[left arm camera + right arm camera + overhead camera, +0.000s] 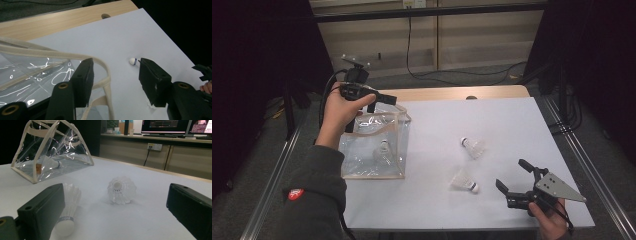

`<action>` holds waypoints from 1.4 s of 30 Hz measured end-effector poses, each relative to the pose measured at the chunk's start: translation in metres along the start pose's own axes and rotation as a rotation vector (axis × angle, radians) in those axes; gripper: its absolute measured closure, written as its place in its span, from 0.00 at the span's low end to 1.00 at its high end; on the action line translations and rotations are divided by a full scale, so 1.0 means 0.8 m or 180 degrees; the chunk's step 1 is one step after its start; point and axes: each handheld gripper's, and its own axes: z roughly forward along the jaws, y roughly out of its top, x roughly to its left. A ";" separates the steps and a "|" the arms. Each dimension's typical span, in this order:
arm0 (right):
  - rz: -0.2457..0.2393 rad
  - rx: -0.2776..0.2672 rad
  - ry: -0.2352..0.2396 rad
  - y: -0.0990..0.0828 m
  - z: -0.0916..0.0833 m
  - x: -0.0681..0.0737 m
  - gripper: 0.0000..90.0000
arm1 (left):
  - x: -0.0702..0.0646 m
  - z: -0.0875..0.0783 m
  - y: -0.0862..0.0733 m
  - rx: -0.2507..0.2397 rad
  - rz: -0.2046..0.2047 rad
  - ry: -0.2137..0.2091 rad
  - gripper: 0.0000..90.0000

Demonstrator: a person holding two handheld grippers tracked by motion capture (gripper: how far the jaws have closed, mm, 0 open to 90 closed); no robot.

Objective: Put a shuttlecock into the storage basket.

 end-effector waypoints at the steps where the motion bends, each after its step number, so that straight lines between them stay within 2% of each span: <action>1: 0.0004 0.0002 0.0001 0.000 0.000 0.000 0.02 | -0.001 0.000 0.000 -0.0005 0.0008 -0.0013 0.49; 7: -0.0015 0.0002 0.0019 0.000 0.000 0.000 0.02 | -0.006 0.004 -0.004 -0.0050 0.0008 -0.0081 0.42; 16: -0.0035 0.0021 0.0028 0.000 0.000 0.001 0.02 | -0.016 0.005 -0.008 -0.0067 0.0105 -0.0134 0.37; 19: -0.0032 0.0024 0.0025 0.000 0.000 0.001 0.02 | -0.018 0.007 -0.009 -0.0033 0.0071 -0.0187 0.33; 31: -0.0033 0.0020 0.0026 0.000 0.001 0.002 0.02 | -0.030 0.010 -0.016 -0.0114 0.0208 -0.0280 0.26; 42: -0.0047 0.0018 0.0031 0.000 0.001 0.002 0.02 | -0.039 0.015 -0.023 -0.0065 0.0301 -0.0369 0.21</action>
